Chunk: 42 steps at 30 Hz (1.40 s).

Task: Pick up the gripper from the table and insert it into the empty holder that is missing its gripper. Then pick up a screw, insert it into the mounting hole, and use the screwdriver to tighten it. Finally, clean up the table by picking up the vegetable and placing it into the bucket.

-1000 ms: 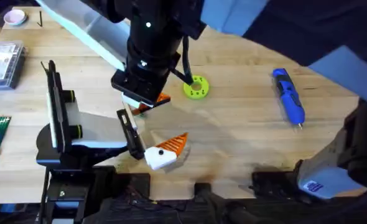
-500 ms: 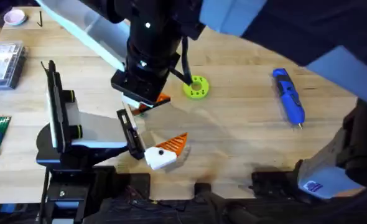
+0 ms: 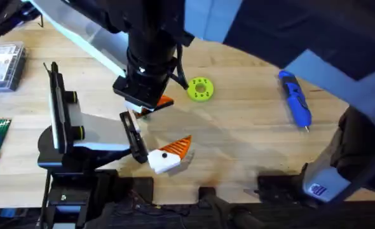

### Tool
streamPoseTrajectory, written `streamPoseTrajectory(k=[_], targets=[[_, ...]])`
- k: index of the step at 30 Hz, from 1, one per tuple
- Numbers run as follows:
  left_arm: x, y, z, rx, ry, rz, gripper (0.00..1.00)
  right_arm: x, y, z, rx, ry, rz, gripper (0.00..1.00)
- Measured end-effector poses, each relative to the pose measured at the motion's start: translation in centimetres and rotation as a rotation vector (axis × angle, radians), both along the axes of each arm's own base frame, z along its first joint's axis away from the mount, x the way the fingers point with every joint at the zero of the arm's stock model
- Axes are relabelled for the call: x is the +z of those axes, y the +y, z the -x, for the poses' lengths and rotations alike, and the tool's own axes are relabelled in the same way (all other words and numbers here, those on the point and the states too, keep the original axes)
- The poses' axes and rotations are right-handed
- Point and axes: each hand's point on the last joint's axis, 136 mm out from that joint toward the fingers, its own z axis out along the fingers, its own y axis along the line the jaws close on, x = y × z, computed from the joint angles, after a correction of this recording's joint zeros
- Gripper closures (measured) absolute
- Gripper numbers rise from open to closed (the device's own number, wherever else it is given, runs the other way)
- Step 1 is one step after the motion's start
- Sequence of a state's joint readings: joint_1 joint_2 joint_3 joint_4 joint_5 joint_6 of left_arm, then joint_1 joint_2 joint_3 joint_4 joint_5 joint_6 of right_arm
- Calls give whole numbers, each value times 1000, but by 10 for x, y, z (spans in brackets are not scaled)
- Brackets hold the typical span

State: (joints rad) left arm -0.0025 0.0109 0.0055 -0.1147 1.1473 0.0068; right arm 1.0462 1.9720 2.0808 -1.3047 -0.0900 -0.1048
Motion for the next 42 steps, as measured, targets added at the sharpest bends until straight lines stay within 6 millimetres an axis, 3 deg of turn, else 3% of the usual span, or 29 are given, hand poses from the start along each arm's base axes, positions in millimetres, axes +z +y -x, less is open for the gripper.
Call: streamPoseTrajectory(k=[6,9,14,18,26,31,36,39,40,42], targets=[[0,0,0,1,-1,0,8,0,-1,-1,3,-6,6,526],[0,0,0,1,-1,0,7,0,-6,-8,-12,-24,16,232],[0,0,0,0,-8,-3,7,4,-10,-13,-28,-23,7,192],[0,0,0,0,-11,-4,7,18,-18,-20,-53,-41,-22,187],[0,0,0,0,-12,-5,8,71,-69,-59,-200,-182,-88,184],[0,0,0,0,-12,-5,7,98,-101,-73,-279,-253,-113,184],[0,0,0,0,-13,-6,401,114,-138,-74,-353,-271,-107,182],[0,0,0,2,-16,-7,862,121,-163,-75,-417,-270,-97,180],[0,0,-1,3,-17,-7,960,123,-172,-76,-442,-270,-94,180],[0,0,-1,4,-17,-7,995,126,-189,-80,-500,-270,-89,179]])
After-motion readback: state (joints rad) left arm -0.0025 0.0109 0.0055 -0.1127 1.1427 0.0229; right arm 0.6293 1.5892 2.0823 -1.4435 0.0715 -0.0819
